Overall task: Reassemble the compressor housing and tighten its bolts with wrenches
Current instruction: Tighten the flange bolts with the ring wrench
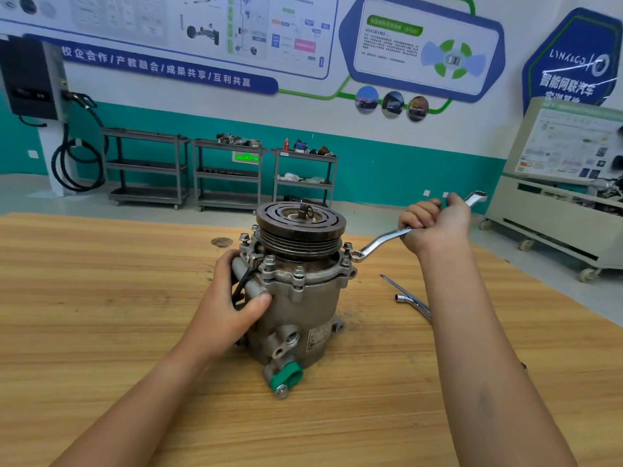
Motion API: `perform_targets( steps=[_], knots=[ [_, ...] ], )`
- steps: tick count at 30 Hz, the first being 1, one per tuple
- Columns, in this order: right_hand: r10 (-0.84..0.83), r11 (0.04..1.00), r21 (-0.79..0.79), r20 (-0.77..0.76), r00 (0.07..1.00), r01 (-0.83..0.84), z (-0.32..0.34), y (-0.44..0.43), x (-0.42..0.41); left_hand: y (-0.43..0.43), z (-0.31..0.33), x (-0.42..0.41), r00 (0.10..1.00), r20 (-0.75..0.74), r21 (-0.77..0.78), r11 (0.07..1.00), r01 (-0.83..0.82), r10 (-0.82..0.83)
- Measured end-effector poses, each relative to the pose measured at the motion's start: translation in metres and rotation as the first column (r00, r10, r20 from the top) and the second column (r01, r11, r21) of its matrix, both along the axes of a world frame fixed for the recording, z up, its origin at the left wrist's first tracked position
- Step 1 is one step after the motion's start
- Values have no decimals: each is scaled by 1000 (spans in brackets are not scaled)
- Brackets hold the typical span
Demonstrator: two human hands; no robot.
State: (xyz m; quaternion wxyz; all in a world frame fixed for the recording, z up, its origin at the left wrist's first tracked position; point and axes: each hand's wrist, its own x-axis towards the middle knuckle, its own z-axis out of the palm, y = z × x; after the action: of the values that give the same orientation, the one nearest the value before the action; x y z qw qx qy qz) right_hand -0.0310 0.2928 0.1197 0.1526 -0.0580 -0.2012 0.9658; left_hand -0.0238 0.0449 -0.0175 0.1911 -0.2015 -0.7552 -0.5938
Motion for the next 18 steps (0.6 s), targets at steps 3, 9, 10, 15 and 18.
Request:
perform_targets(
  steps=[3,9,10,15,18],
  knots=[
    [39,999,23,36,999,-40,-4,-6,-6,0,0,1,1000,2,4,1000,3,-3],
    [55,987,142,105,993,-70,4,-23,-21,0,-1,0,1000,11,5,1000,8,-8],
    [83,978,183,113,990,-103,8,-25,-23,0,0,0,1000,9,5,1000,7,-7],
    [147,957,232,122,982,-172,12,-27,-26,1,1,1,1000,18,8,1000,5,-5],
    [146,972,168,122,982,-166,6,-17,-26,1,2,2,1000,23,13,1000,12,-12]
  ],
)
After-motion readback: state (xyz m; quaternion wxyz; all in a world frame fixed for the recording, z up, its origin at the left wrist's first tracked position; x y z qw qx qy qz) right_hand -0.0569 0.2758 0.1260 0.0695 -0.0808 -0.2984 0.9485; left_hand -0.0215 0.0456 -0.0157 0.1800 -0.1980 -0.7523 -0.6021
